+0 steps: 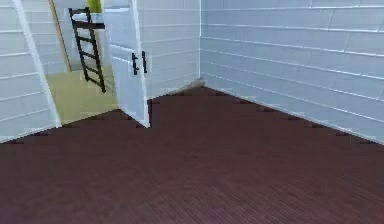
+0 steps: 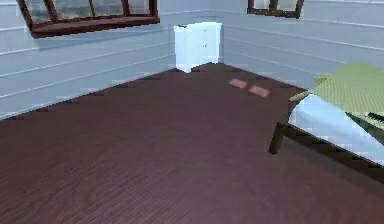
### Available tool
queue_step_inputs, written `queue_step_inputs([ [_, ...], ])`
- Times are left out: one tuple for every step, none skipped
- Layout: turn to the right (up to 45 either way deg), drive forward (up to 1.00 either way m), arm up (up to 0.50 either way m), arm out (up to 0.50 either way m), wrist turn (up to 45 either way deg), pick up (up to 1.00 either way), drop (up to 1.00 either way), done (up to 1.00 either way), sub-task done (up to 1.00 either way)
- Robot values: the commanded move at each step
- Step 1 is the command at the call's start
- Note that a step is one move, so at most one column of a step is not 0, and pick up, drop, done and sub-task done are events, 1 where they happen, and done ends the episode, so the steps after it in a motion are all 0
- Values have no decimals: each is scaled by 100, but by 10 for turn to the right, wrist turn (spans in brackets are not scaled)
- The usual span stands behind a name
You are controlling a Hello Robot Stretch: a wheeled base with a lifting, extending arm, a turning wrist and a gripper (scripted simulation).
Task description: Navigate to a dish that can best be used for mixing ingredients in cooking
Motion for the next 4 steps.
queue_step_inputs([
  [-420,0,0,0,0,0,0,0,0],
  [0,100,0,0,0,0,0,0,0],
  [-30,0,0,0,0,0,0,0,0],
  [0,25,0,0,0,0,0,0,0],
])
